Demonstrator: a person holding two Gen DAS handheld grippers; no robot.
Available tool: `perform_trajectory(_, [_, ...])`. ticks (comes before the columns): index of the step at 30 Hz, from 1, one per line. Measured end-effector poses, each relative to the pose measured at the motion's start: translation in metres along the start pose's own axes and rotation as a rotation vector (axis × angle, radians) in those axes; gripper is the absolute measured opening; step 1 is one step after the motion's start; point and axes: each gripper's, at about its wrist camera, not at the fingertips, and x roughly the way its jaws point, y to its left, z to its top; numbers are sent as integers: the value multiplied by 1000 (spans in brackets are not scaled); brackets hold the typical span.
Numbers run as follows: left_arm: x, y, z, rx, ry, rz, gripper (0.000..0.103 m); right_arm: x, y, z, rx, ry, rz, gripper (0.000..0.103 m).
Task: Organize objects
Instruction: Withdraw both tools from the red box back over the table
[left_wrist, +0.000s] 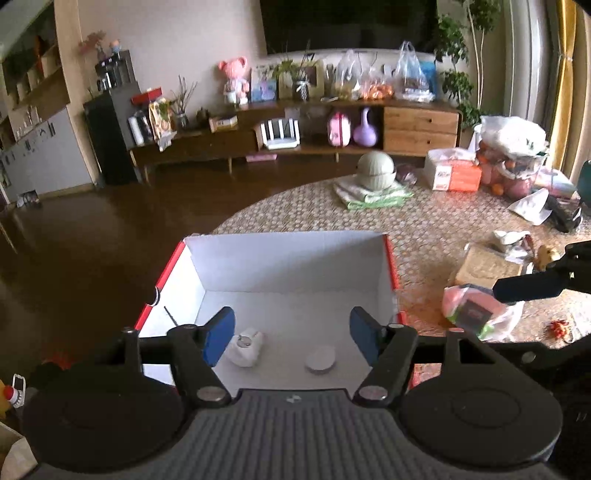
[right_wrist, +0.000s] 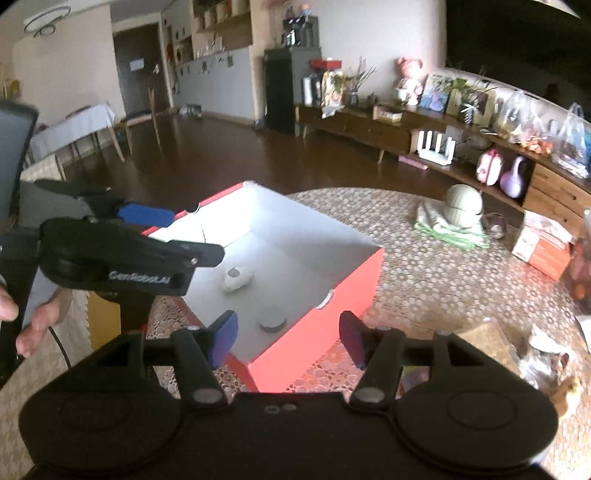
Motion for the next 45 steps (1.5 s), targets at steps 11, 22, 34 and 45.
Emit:
perform_trajectory(11, [-33, -54, -21, 33, -73, -50, 75, -49, -25, -44, 44, -95, -72, 76])
perform_trajectory(22, [-45, -107, -53, 35, -127, -137, 83, -76, -65, -99, 159, -141, -173, 94])
perform_trajectory(34, [-11, -157, -70, 76, -80, -196, 84, -94, -121, -156, 232, -125, -316, 103])
perform_trajectory(45, [29, -189, -62, 97, -59, -210, 103, -80, -164, -186, 277, -61, -364, 103])
